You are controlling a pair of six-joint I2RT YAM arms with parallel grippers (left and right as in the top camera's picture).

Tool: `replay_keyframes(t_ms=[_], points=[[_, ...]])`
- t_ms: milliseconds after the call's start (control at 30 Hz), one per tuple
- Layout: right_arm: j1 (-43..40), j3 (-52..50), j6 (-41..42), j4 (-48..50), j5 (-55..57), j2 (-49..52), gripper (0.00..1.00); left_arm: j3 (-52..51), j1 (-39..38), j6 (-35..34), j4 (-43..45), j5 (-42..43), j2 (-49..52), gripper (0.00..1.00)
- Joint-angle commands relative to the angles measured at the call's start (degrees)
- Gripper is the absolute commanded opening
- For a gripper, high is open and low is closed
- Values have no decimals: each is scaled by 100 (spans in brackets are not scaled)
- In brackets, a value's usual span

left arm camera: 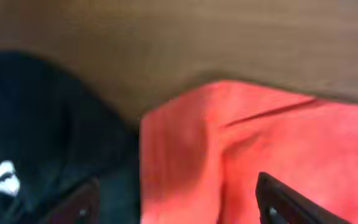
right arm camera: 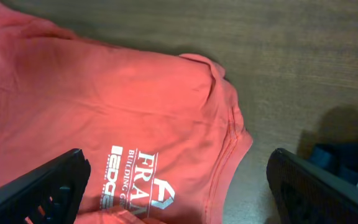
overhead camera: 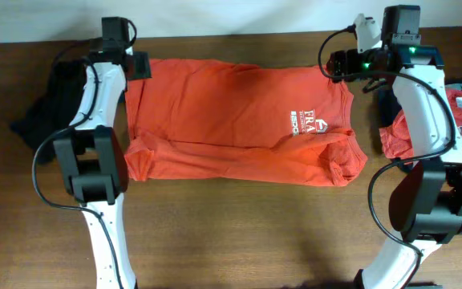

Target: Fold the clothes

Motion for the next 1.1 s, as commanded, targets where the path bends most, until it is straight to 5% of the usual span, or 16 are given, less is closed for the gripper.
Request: replay_keyframes(t_ms=[0,300,667,867,1067], points=[[31,94,-17,20,-50,-11,94,94,-7,-92,-68,-33,136,74],[31,94,-15,2,-50,-11,94,92,-55,-136,-94,20,310,55],[31,94,-17,0,-50,-13,94,94,-44,-136,155,11,448,52],[31,94,-15,0,-50,-13,94,94,-44,-181,284,11,448,34],[31,94,-17,2,-50,-13,94,273,-46,-179,348,9,446,32]])
